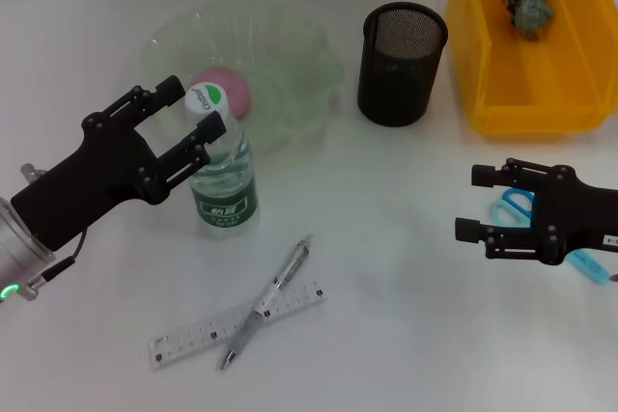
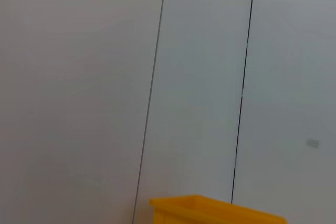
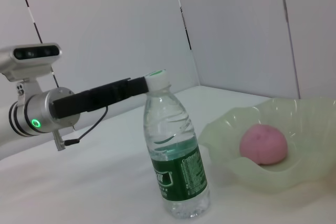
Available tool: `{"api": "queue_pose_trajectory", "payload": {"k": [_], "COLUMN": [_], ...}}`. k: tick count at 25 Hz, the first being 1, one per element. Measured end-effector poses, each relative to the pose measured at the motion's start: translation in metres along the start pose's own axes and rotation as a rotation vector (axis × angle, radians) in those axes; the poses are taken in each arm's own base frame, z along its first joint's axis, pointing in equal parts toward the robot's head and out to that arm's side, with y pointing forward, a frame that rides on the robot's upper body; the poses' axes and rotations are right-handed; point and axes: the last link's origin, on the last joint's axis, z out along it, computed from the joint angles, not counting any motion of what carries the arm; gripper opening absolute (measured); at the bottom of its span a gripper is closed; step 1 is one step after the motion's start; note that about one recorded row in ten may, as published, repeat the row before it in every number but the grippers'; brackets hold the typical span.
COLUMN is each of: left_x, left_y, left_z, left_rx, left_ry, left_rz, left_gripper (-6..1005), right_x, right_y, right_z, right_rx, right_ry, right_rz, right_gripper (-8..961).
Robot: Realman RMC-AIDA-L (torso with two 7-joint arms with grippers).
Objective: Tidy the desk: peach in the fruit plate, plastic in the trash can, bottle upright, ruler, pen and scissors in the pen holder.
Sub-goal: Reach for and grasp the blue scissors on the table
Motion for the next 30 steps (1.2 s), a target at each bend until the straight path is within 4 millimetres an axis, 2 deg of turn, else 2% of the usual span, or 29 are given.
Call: {"api": "queue_pose_trajectory", "payload": {"k": [5,6,8,9,10,14,15,16,17,18,19,22,23,26,30], "left_x": [0.002,0.002,0.017,0.017,0.026,0.031,0.037,0.037,0.034,0.024,0.019,0.015,-0.001,-0.010,-0.014], "left_y": [0.002,0.002,0.010,0.010,0.012,0.012,0.012,0.012,0.015,0.022,0.024,0.025,0.028,0.028,0.028], "left_z": [-0.003,-0.003,-0.017,-0.017,-0.024,-0.028,-0.035,-0.035,-0.039,-0.046,-0.047,-0.048,-0.048,-0.047,-0.045], "left_rx": [-0.006,-0.006,-0.054,-0.054,-0.096,-0.126,-0.204,-0.204,-0.288,-0.387,-0.398,-0.405,-0.398,-0.378,-0.373], "left_ry": [0.020,0.020,0.116,0.116,0.151,0.150,0.101,0.101,0.012,-0.136,-0.175,-0.206,-0.313,-0.371,-0.401], "left_rz": [-0.001,-0.001,0.001,0.001,-0.019,-0.037,-0.071,-0.071,-0.093,-0.130,-0.139,-0.147,-0.181,-0.205,-0.211], "left_gripper": [673,733,854,853,853,850,849,848,847,847,846,846,846,846,846], "right_x": [0.000,0.000,-0.003,-0.003,-0.005,-0.014,-0.015,-0.017,-0.018,-0.018,-0.018,-0.016,-0.013,-0.005,0.004], "right_y": [0.000,0.000,-0.002,-0.002,-0.005,-0.014,-0.015,-0.015,-0.014,-0.012,-0.010,-0.002,0.002,0.013,0.021], "right_z": [0.000,0.000,-0.003,-0.003,-0.005,-0.021,-0.025,-0.029,-0.032,-0.034,-0.036,-0.040,-0.042,-0.042,-0.038], "right_rx": [-0.002,-0.002,0.019,0.019,0.039,0.107,0.113,0.114,0.109,0.099,0.088,0.045,0.027,-0.034,-0.093], "right_ry": [-0.002,-0.004,-0.026,-0.026,-0.042,-0.089,-0.093,-0.095,-0.096,-0.096,-0.095,-0.073,-0.060,-0.014,0.049], "right_rz": [0.000,0.000,0.010,0.010,0.024,0.047,0.041,0.034,0.027,0.024,0.020,0.005,-0.001,-0.031,-0.036], "right_gripper": [827,827,827,827,827,826,826,826,826,826,826,825,825,825,824]}}
